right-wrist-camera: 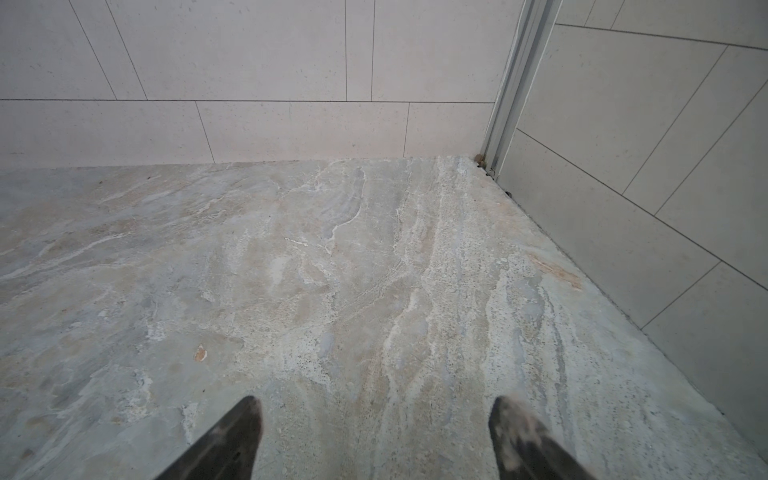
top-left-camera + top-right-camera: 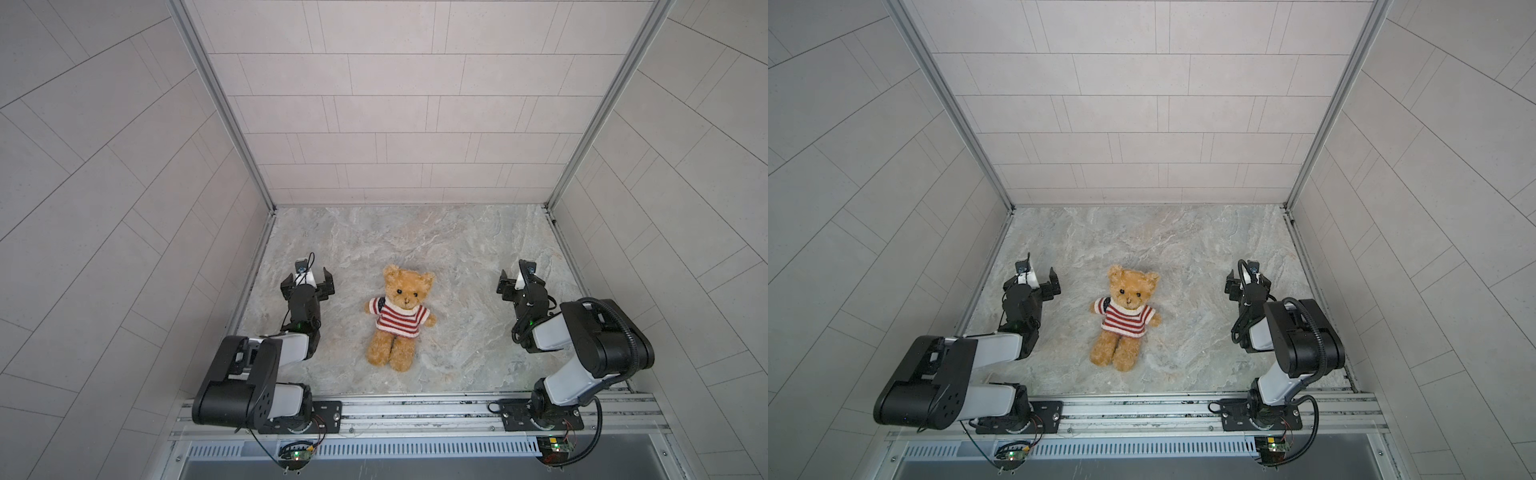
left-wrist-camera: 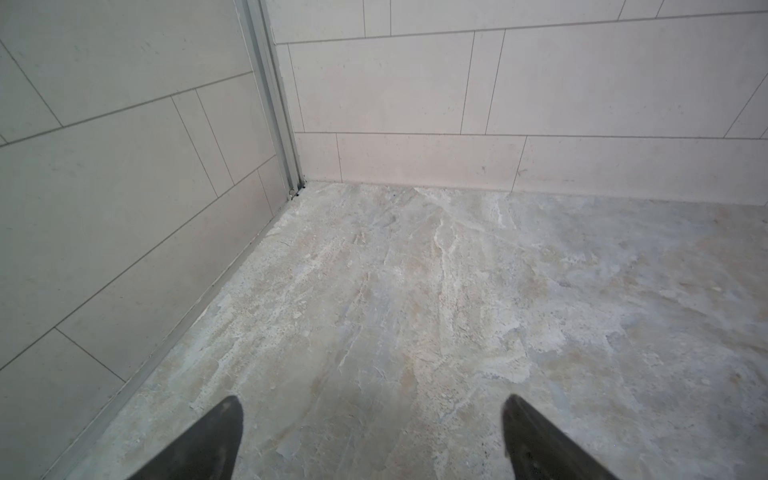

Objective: Dress the teddy bear

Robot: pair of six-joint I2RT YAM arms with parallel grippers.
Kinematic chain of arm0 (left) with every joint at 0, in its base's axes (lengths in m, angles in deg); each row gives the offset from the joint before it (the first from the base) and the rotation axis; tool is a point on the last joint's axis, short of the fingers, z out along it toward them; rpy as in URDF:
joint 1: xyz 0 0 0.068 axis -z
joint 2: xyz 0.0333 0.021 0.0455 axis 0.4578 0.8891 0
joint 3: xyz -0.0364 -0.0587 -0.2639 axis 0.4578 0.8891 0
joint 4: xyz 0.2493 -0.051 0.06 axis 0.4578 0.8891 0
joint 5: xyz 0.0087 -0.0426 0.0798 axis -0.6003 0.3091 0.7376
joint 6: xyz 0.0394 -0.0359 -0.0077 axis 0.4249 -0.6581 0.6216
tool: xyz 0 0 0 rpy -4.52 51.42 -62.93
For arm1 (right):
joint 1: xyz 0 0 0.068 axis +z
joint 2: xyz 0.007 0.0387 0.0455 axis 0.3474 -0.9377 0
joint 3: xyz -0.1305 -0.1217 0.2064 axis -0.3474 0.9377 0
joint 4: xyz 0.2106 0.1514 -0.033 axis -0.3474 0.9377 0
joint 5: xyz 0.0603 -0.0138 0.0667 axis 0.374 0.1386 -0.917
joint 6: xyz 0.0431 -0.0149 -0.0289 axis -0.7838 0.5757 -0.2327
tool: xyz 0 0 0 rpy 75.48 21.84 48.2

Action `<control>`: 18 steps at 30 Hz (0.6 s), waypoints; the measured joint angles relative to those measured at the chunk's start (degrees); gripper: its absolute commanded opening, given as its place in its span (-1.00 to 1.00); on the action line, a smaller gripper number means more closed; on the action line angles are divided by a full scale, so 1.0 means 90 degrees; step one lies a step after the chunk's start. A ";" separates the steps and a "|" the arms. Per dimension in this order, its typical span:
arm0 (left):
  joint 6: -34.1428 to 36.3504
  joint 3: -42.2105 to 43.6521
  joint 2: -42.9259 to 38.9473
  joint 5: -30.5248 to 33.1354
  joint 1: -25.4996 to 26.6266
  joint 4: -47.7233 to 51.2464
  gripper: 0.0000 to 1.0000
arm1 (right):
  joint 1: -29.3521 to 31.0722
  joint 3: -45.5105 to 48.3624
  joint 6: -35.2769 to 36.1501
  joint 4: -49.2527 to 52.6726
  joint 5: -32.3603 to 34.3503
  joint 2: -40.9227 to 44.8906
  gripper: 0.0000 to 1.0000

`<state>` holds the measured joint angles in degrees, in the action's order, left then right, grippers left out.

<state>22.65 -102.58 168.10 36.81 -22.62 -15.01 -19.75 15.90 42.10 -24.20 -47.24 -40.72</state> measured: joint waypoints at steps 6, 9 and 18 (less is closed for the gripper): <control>0.0002 -0.0126 0.0503 -0.0204 0.0000 -0.0260 1.00 | 0.0070 -0.0481 0.0095 0.0763 0.0117 0.0000 0.80; -0.0005 -0.0369 0.0522 -0.0104 0.0000 -0.0075 1.00 | 0.0243 -0.0695 0.0165 0.1066 0.0325 0.0000 0.99; 0.0012 -0.0590 0.0525 0.0112 0.0112 0.0117 1.00 | 0.0364 -0.0750 0.0318 0.1452 0.0566 0.0000 0.99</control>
<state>22.76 -107.89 172.82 37.82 -21.62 -13.96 -16.47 9.14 44.96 -11.13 -42.14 -40.72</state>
